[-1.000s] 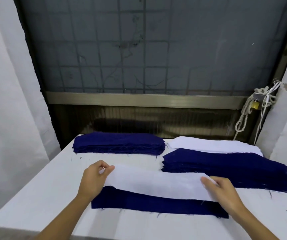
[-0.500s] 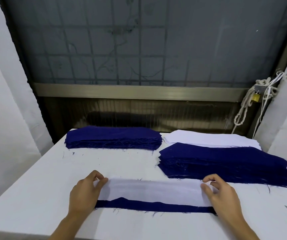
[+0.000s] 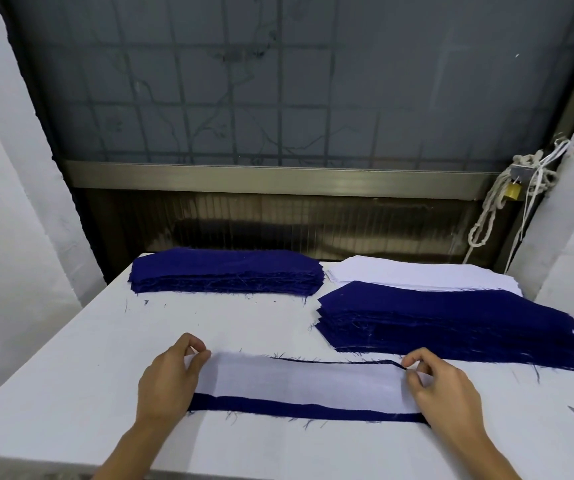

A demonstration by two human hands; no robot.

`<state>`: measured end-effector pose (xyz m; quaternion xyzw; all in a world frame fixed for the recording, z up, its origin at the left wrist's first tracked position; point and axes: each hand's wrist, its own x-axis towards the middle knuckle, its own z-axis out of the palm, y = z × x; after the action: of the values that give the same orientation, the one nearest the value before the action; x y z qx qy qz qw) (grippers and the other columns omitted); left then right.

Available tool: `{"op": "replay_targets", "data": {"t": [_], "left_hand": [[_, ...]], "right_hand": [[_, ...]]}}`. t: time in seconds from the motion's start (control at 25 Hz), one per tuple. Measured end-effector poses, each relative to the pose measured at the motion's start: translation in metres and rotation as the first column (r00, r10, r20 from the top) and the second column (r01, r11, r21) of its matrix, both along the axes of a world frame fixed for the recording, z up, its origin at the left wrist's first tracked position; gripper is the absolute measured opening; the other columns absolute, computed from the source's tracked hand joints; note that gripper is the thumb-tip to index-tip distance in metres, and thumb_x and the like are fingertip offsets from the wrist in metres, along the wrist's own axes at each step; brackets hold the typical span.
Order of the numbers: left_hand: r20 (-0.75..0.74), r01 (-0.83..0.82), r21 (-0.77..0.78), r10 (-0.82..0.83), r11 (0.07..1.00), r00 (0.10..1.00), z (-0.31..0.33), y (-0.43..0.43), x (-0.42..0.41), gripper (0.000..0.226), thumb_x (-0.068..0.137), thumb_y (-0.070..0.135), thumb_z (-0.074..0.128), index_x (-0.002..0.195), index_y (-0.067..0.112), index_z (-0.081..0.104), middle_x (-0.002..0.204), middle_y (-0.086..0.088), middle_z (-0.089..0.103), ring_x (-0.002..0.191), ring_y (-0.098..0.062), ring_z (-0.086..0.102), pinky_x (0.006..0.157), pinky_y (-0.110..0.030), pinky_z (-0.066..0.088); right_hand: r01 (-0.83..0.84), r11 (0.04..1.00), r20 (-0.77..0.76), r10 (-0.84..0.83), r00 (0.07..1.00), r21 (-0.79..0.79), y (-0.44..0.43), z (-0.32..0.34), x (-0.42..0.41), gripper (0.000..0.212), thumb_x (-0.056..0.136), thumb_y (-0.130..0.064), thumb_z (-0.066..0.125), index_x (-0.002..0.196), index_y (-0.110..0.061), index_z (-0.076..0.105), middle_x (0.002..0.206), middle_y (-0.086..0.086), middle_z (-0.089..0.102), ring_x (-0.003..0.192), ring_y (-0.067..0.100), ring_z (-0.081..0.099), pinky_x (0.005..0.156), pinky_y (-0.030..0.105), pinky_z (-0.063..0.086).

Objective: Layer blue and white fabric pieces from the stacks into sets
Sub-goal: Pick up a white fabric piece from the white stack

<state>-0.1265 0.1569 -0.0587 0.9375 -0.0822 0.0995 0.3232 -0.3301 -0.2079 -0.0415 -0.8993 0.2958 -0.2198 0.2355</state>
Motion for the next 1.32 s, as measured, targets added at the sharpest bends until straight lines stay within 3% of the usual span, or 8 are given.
{"op": "replay_targets", "data": {"t": [0.24,0.48,0.8,0.96,1.04,1.2,1.32], "left_hand": [[0.017,0.018,0.037,-0.019,0.999,1.0,0.0,-0.001,-0.003,0.014,0.098,0.029,0.055,0.089,0.038,0.05,0.076,0.018,0.064,0.063,-0.003,0.058,0.052,-0.026,0.04],[0.049,0.073,0.073,-0.077,0.995,0.996,-0.003,0.0,-0.002,0.015,0.098,0.026,0.056,0.089,0.038,0.051,0.084,0.02,0.063,0.078,0.003,0.056,0.056,-0.023,0.039],[0.059,0.1,0.034,-0.102,0.994,0.993,-0.002,-0.001,-0.002,0.028,0.093,0.008,0.059,0.089,0.035,0.056,0.086,0.018,0.061,0.084,-0.001,0.056,0.058,-0.023,0.039],[0.039,0.109,-0.016,-0.108,0.994,0.993,0.001,-0.002,-0.003,0.023,0.093,0.007,0.061,0.092,0.03,0.058,0.087,0.014,0.061,0.085,-0.005,0.057,0.062,-0.027,0.042],[0.016,0.124,0.003,-0.124,0.992,0.992,0.007,-0.001,-0.001,0.023,0.091,0.009,0.062,0.095,0.031,0.057,0.089,0.014,0.058,0.088,-0.006,0.055,0.064,-0.028,0.043],[0.02,0.138,0.197,-0.144,0.971,0.989,0.034,-0.012,0.016,0.025,0.088,0.023,0.066,0.104,0.036,0.052,0.094,0.016,0.053,0.093,-0.007,0.049,0.062,-0.026,0.043],[0.065,0.213,0.155,-0.225,0.965,0.972,0.063,-0.043,0.037,0.022,0.092,0.025,0.069,0.106,0.033,0.054,0.095,0.015,0.054,0.092,-0.008,0.052,0.065,-0.022,0.043]], "right_hand": [[0.001,0.992,-0.049,-0.007,0.999,-0.123,0.002,-0.002,0.002,0.036,0.086,-0.014,0.069,0.079,-0.045,0.054,0.083,-0.021,0.06,0.072,0.002,0.058,0.051,0.026,0.049],[-0.002,0.991,-0.029,-0.002,1.0,-0.134,0.004,0.001,0.003,0.021,0.094,-0.02,0.066,0.088,-0.039,0.06,0.085,-0.018,0.058,0.083,0.005,0.056,0.05,0.022,0.042],[0.014,0.993,-0.01,-0.016,1.0,-0.117,0.0,-0.004,0.005,0.019,0.096,-0.011,0.061,0.093,-0.029,0.066,0.084,-0.015,0.053,0.085,0.009,0.047,0.052,0.02,0.035],[0.031,0.994,0.004,-0.031,1.0,-0.108,-0.003,-0.005,0.006,0.022,0.096,-0.007,0.059,0.094,-0.028,0.067,0.087,-0.015,0.053,0.087,0.01,0.047,0.053,0.023,0.041],[0.04,0.996,0.035,-0.037,0.999,-0.082,-0.003,-0.003,0.005,0.022,0.095,-0.008,0.061,0.093,-0.029,0.067,0.088,-0.016,0.054,0.087,0.009,0.046,0.053,0.024,0.041],[0.039,0.995,0.157,-0.025,0.987,-0.088,-0.006,0.01,0.009,0.022,0.091,-0.01,0.067,0.092,-0.032,0.066,0.086,-0.02,0.056,0.087,0.008,0.047,0.052,0.02,0.037],[0.024,0.992,0.25,0.008,0.968,-0.124,-0.024,0.038,0.03,0.018,0.091,-0.011,0.067,0.095,-0.028,0.067,0.087,-0.018,0.058,0.084,0.007,0.049,0.053,0.018,0.036]]}}
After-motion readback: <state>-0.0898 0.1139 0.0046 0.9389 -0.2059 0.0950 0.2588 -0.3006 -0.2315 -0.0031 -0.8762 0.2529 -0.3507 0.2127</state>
